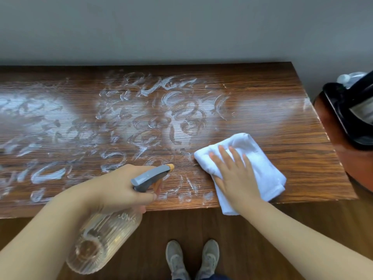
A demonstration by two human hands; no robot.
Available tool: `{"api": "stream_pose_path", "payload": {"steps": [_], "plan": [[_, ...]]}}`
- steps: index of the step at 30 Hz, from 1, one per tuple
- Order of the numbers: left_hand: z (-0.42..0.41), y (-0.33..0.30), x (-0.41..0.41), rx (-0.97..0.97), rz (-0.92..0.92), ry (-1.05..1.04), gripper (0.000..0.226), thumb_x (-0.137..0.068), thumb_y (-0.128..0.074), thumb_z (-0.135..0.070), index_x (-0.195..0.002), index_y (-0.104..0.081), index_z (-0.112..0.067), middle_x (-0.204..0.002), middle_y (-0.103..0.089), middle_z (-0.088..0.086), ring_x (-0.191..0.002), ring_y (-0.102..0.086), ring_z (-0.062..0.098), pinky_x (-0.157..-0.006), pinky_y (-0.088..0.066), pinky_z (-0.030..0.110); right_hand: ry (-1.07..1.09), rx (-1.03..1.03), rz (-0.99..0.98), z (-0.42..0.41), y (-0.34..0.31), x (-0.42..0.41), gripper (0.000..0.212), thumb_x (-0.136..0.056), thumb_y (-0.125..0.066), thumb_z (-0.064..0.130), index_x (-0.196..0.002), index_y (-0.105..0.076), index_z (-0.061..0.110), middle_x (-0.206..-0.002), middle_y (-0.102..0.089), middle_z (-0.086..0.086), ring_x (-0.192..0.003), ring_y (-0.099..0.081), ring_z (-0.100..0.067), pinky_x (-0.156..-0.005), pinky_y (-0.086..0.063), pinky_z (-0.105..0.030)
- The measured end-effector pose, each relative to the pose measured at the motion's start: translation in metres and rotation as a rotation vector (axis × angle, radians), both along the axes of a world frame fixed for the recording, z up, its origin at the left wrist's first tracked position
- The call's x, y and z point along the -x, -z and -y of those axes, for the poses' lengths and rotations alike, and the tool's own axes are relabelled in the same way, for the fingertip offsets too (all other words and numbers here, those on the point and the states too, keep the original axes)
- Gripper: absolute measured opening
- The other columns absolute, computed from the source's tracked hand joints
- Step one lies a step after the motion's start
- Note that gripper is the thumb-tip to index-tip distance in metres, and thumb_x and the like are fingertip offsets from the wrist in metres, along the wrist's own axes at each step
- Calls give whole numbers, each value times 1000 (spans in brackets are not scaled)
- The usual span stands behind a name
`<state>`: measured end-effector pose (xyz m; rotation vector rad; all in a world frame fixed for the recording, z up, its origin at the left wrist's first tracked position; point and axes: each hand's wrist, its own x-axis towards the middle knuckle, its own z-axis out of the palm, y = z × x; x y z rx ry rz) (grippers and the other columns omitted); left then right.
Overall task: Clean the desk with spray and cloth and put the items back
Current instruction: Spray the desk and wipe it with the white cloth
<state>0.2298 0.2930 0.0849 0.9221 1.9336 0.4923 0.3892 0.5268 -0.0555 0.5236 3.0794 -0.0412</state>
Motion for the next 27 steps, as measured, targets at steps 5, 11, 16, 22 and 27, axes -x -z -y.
{"api": "stream_pose_path", "payload": {"steps": [5,11,16,22,27], "plan": [[5,4,3,15,-21,-26,14,-92,-66,-27,-99,-57,-19,-65,-53,-15,-56,-45,3,-58,-41,17,15,25,7,-3,-2,40,56,-86,-34,41,-138,-44,24,-146,-46,-6,-135,-39,-31,-106,-23,-50],[12,-2,0,38,42,-119,16,-92,-65,-17,-107,-60,-17,-67,-62,7,-61,-70,3,-56,-46,10,148,45,-8,-30,-9,95,55,-97,-47,38,-148,-32,26,-159,-23,-2,-145,-18,-30,-114,-11,-52],[21,-6,0,35,40,-122,25,-92,-65,-15,-90,-66,-39,-59,-56,-4,-56,-67,1,-55,-43,10,276,32,-29,-64,-12,69,56,-91,-31,45,-141,-44,23,-154,-33,-4,-140,-28,-34,-111,-19,-54],[14,-4,-7,85,64,-33,17,-93,-63,-17,-104,-54,-7,-72,-61,5,-73,-76,11,-64,-52,17,314,21,2,-64,-12,-1,57,-87,-24,42,-135,-46,21,-148,-41,-7,-131,-39,-37,-104,-31,-57],[8,-3,-12,78,74,24,8,-91,-60,-13,-94,-54,-8,-59,-57,-14,-73,-75,12,-63,-49,17,206,1,3,-24,-5,-32,56,-84,-31,39,-137,-37,23,-145,-45,-10,-130,-41,-36,-100,-36,-57]]}}
